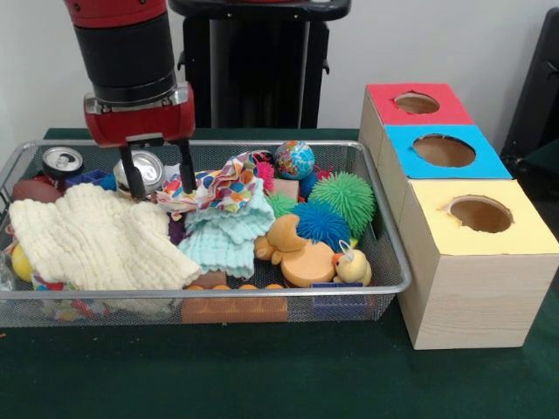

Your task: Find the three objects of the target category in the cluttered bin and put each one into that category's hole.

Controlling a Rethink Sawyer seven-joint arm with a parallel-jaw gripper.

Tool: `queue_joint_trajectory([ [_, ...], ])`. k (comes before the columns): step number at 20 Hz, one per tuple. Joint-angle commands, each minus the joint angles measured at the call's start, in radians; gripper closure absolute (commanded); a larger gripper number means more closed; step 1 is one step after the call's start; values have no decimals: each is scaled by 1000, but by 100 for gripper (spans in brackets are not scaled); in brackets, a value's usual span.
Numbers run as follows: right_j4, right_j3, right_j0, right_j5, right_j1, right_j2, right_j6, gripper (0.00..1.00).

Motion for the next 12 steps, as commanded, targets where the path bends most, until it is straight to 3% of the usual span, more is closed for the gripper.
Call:
queue_joint_trajectory([
  [1, -24, -111, -5, 129, 60, 7, -324, 0],
  [8, -27, -183, 4, 151, 113, 6, -340, 0],
  [12, -52, -153, -5, 67, 137, -3, -303, 0],
])
